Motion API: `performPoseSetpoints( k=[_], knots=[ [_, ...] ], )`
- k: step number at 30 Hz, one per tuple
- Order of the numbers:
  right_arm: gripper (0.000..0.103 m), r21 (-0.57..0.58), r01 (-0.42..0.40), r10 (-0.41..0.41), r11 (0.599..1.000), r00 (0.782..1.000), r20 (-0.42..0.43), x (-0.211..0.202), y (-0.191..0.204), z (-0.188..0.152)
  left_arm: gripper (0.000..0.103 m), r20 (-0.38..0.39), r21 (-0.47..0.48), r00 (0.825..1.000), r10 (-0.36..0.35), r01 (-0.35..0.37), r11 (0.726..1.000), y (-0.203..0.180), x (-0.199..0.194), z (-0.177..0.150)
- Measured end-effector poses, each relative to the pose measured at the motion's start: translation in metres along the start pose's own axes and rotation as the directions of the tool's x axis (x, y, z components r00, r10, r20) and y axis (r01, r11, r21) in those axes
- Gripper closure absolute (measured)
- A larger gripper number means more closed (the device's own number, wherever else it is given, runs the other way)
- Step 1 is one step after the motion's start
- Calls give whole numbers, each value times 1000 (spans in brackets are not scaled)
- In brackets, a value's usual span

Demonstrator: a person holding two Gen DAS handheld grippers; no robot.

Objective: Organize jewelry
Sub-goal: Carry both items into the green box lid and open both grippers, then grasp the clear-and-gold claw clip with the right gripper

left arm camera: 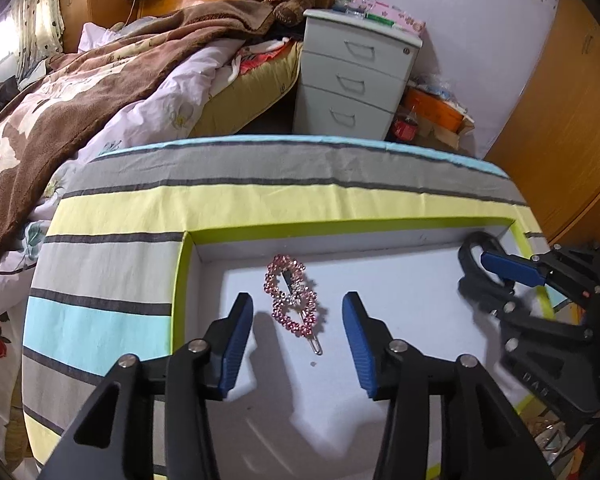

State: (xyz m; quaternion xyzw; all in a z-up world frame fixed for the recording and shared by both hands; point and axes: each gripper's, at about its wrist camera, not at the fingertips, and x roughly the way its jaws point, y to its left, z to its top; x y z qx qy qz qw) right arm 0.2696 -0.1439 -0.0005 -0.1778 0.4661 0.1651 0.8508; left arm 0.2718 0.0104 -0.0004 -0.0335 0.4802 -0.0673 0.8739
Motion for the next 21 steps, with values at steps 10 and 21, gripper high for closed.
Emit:
performPoseSetpoints(
  k=[10, 21],
  knots=[
    [64, 23, 1, -2, 1000, 997, 74, -34, 2, -6, 46, 43, -6, 999, -30, 30, 1000, -4, -30, -7],
    [64, 137, -8, -18, 991, 983, 185, -91, 1, -35, 44, 118, 12, 993, -21, 20, 1000, -14, -77, -32]
  ],
)
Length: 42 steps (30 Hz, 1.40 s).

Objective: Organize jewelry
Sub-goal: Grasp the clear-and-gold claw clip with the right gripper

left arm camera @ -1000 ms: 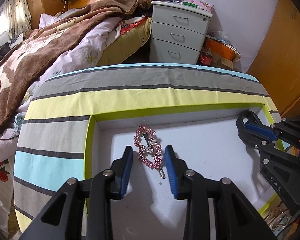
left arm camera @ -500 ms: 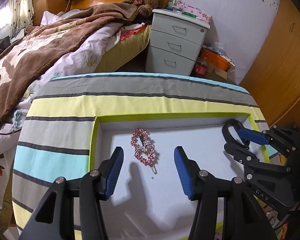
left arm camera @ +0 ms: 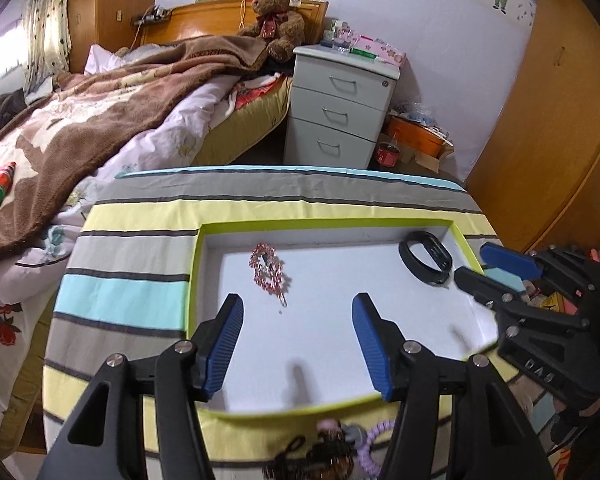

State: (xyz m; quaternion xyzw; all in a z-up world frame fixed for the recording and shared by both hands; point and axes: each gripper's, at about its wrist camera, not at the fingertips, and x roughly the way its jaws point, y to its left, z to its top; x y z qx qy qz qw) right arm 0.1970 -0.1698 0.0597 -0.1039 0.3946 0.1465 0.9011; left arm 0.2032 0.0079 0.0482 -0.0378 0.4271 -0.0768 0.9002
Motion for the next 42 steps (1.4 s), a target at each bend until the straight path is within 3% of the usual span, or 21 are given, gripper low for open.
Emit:
performPoseSetpoints(
  k=[15, 29, 33, 37, 42],
  knots=[
    [64, 118, 82, -92, 990, 992, 85, -57, 3, -46, 43, 37, 3, 999, 5, -5, 1000, -4, -45, -45],
    [64, 190, 52, -79, 980, 988, 136, -91, 9, -94, 43, 47, -9, 998, -28, 28, 1000, 8, -69, -89],
    [63, 211, 45, -74, 976, 989, 128, -94, 6, -111, 34, 35, -15, 998, -46, 47, 999, 12, -72, -103],
    [57, 239, 40, -72, 970, 989, 125, -95, 1, -127, 33, 17, -24, 999, -39, 40, 999, 19, -71, -116],
    [55, 276, 35, -68, 961, 992, 111, -92, -10, -144, 32, -36, -40, 995, -97, 96, 995, 24, -63, -133]
  ],
)
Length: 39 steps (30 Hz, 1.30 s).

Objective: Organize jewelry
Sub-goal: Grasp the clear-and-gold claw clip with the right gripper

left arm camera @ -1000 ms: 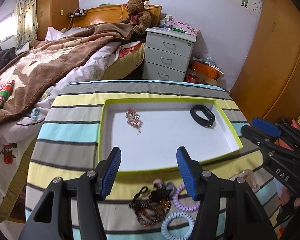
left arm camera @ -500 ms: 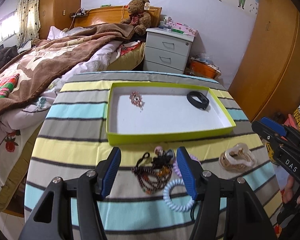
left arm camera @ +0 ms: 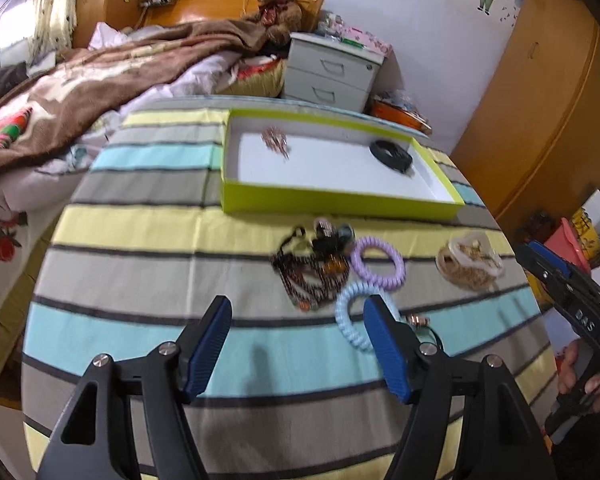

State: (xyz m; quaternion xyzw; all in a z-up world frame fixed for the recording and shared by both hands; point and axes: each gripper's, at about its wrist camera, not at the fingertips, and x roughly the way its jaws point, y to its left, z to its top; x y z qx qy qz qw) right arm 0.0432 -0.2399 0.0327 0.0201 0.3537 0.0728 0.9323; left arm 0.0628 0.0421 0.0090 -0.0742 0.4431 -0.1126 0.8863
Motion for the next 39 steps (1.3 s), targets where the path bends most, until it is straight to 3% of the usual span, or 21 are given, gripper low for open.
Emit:
performPoseSetpoints(
  k=[6, 10, 14, 24, 28, 32, 39],
  knots=[
    [55, 17, -10, 10, 1000, 1000, -16, 4, -13, -5, 33, -45, -51, 997, -70, 68, 996, 7, 9, -13],
    [55, -33, -81, 81, 996, 997, -5, 7, -6, -5, 33, -48, -46, 997, -56, 54, 998, 8, 10, -14],
    [55, -116, -136, 130, 984, 990, -58, 21, 7, -2, 33, -53, -35, 997, -49, 47, 998, 8, 11, -14],
    [55, -253, -177, 136, 951, 976, -171, 48, 23, 2, 33, -57, -29, 997, -50, 48, 998, 8, 12, -14],
    [55, -269, -222, 151, 937, 953, -263, 52, 29, 5, 33, -64, -28, 997, -46, 44, 999, 8, 14, -14],
    [55, -206, -317, 238, 926, 912, -333, 54, 30, 6, 33, -66, -25, 997, -46, 44, 999, 8, 15, -14],
    [55, -248, -192, 103, 950, 937, -333, 59, 37, -2, 33, -71, -18, 996, -45, 44, 999, 5, 16, -14]
  ],
)
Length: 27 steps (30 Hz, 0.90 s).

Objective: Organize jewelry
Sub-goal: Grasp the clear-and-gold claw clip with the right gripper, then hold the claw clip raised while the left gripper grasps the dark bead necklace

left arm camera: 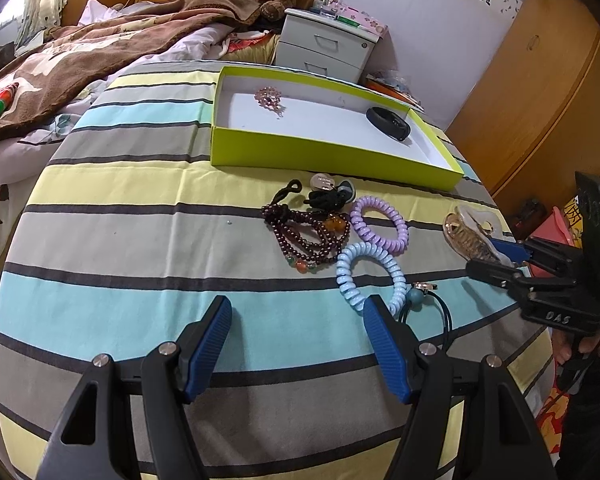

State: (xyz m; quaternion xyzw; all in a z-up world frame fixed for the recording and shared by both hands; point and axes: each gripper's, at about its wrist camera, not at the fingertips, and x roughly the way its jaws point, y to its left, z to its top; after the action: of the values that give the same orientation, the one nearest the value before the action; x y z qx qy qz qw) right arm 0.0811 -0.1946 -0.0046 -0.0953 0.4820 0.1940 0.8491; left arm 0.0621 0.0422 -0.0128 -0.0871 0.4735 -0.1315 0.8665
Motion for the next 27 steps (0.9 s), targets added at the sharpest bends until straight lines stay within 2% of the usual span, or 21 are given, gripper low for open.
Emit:
performPoseSetpoints(
  k=[2, 5, 8, 17, 20, 23, 27],
  knots=[
    [59, 0, 25, -25, 1000, 1000, 9, 0, 2, 0, 33, -2, 5, 1000, -1, 1, 1000, -2, 1, 0],
    [81, -5, 71, -71, 997, 997, 16, -1, 4, 1, 33, -7, 6, 1000, 4, -4, 1000, -3, 1, 1],
    [89, -11, 104, -104, 994, 994, 22, -2, 4, 0, 33, -8, 4, 1000, 9, -9, 1000, -3, 1, 1],
    [90, 51, 127, -131, 991, 988, 82, -15, 0, -5, 34, 7, -16, 999, 46, -46, 999, 2, 4, 14],
    [90, 64, 128, -134, 990, 986, 99, -20, 1, -8, 37, 23, -40, 997, 72, -71, 997, 6, 6, 22],
    [90, 77, 117, -125, 990, 986, 112, -24, 1, -9, 43, 34, -40, 991, 132, -130, 991, 7, 10, 31],
    [90, 89, 111, -122, 990, 984, 127, -28, 1, -8, 47, 20, -40, 989, 144, -143, 989, 9, 23, 38]
  ],
)
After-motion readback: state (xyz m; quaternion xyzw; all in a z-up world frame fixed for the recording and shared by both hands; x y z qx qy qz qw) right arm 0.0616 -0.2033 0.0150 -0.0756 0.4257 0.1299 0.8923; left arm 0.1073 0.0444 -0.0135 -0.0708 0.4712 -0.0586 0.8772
